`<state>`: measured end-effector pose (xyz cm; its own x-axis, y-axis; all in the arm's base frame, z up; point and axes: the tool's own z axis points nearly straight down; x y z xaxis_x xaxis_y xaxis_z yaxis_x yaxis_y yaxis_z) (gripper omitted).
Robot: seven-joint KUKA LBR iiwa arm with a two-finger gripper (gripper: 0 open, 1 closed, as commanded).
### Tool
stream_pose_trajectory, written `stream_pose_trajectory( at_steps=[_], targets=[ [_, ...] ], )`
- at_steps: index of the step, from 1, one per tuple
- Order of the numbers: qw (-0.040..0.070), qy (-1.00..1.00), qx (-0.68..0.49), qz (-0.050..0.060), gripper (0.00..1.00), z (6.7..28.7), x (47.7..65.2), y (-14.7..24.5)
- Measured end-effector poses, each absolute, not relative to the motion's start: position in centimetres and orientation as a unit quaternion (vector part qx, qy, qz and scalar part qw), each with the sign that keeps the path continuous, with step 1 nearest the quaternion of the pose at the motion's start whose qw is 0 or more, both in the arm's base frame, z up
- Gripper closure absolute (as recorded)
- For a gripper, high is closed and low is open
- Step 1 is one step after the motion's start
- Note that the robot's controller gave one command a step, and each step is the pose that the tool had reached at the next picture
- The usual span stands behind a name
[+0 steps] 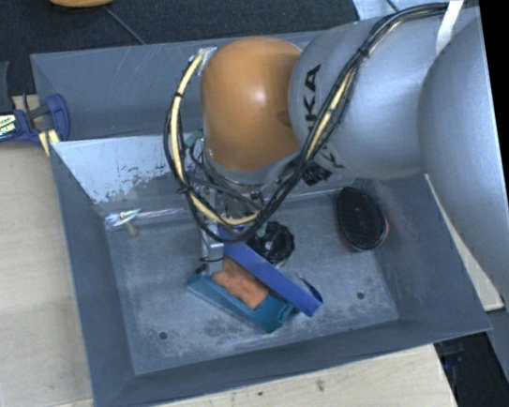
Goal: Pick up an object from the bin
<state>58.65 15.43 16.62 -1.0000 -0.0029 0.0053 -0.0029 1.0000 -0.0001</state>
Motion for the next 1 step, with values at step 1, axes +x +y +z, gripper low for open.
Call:
stream_pose_trajectory(
  at_steps=[1],
  targets=[
    [-0.001,-1.0,0.0,-0.001,0.0,17.14,58.82,15.36]
  ],
)
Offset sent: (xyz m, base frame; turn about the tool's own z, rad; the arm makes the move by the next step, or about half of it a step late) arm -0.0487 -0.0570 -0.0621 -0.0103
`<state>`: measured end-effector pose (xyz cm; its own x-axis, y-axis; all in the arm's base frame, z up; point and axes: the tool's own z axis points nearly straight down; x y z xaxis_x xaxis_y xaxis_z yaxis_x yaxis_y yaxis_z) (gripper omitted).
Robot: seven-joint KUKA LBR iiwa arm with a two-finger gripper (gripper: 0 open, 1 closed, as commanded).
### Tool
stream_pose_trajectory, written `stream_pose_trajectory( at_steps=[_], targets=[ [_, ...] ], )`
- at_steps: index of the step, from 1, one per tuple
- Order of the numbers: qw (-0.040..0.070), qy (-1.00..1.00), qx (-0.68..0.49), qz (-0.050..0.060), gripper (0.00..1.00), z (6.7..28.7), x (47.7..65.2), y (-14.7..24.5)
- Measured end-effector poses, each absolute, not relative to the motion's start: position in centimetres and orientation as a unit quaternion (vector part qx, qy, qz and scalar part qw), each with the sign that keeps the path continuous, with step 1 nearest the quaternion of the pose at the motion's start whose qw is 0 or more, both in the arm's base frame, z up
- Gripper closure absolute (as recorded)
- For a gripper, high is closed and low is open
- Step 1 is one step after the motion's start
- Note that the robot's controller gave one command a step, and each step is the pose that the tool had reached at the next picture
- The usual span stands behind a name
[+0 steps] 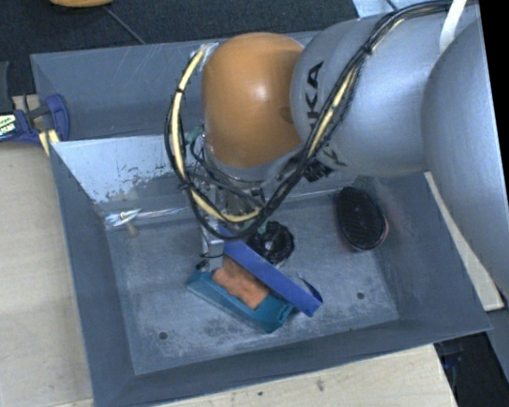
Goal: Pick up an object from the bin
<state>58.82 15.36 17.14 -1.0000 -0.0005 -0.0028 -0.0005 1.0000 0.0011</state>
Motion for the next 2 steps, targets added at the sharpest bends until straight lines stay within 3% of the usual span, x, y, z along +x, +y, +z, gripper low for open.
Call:
stream_pose_trajectory(
  at_steps=[1,2],
  targets=[
    [0.008,1.0,-0.004,0.003,0.0,16.1,58.0,14.5],
    [0.001,0.999,-0.032,0.001,0.0,11.3,58.7,10.1]
  ],
)
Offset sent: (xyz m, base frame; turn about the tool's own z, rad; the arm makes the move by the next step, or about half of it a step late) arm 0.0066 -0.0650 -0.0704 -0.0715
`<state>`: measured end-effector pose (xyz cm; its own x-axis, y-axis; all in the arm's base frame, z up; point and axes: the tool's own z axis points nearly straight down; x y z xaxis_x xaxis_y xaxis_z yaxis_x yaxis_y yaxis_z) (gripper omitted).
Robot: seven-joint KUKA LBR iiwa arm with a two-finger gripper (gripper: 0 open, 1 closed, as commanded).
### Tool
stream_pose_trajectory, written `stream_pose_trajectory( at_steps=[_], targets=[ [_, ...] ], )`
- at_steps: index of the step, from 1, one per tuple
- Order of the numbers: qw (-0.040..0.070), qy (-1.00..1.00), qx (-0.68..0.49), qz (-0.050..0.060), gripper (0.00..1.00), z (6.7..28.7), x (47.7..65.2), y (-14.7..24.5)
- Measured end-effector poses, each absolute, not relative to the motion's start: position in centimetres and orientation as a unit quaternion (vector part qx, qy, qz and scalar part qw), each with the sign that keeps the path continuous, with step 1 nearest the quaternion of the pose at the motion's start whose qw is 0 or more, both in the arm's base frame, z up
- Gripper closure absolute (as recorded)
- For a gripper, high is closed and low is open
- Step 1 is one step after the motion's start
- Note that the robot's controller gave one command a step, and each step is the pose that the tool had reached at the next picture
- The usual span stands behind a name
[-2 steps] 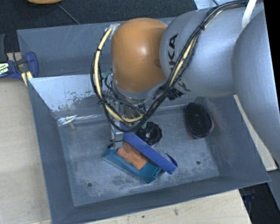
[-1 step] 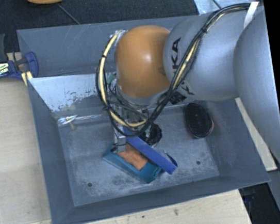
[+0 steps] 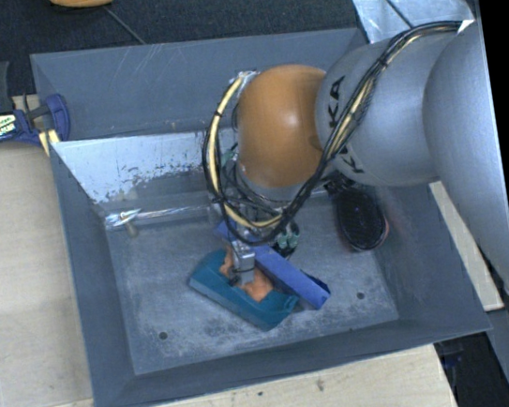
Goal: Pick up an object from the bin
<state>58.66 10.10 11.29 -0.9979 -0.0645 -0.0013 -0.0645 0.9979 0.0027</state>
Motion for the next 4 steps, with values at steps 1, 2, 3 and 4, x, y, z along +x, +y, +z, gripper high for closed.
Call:
stream_pose_trajectory(
  at_steps=[1,2,3,4],
  targets=[
    [0.004,1.0,-0.027,-0.001,0.0,10.1,58.7,7.4],
    [-0.007,1.0,0.01,0.003,1.0,7.8,53.9,7.3],
    [-0.007,1.0,0.01,0.003,1.0,7.8,53.9,7.3],
    [0.001,1.0,-0.01,0.0,1.0,17.6,52.8,7.3]
  ],
)
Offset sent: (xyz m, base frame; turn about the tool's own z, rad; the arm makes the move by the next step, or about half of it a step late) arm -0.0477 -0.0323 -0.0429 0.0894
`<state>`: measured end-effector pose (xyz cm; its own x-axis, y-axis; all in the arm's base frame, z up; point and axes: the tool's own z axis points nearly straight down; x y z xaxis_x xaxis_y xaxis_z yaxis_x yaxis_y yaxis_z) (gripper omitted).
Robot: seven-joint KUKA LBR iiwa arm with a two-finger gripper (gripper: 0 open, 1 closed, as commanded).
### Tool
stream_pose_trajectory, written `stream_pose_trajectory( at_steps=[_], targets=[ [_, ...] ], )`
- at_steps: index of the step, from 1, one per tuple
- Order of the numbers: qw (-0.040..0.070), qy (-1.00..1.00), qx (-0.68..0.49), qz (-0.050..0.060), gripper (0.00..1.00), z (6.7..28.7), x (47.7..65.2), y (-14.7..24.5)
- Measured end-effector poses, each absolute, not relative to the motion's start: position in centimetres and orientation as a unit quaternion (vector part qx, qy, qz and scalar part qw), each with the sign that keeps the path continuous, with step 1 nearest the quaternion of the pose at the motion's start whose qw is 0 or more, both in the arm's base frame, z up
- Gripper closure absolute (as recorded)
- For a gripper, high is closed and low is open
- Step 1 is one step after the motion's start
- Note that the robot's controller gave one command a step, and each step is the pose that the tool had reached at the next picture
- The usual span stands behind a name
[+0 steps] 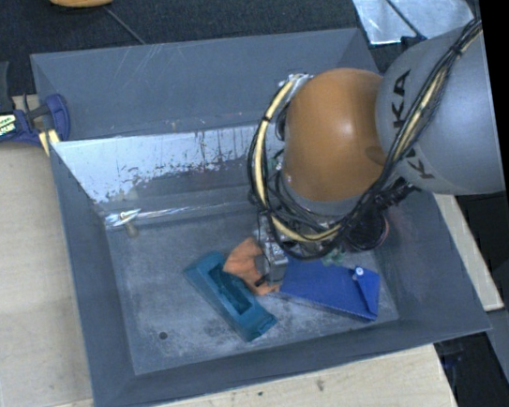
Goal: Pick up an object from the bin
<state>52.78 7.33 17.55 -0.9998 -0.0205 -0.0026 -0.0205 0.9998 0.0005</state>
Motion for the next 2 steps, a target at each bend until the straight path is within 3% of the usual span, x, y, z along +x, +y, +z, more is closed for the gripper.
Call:
stream_pose_trajectory(
  at_steps=[1,2],
  targets=[
    [0.001,1.0,-0.01,0.0,1.0,17.6,52.8,7.3],
    [-0.002,1.0,-0.015,0.0,1.0,22.6,53.3,7.5]
  ],
)
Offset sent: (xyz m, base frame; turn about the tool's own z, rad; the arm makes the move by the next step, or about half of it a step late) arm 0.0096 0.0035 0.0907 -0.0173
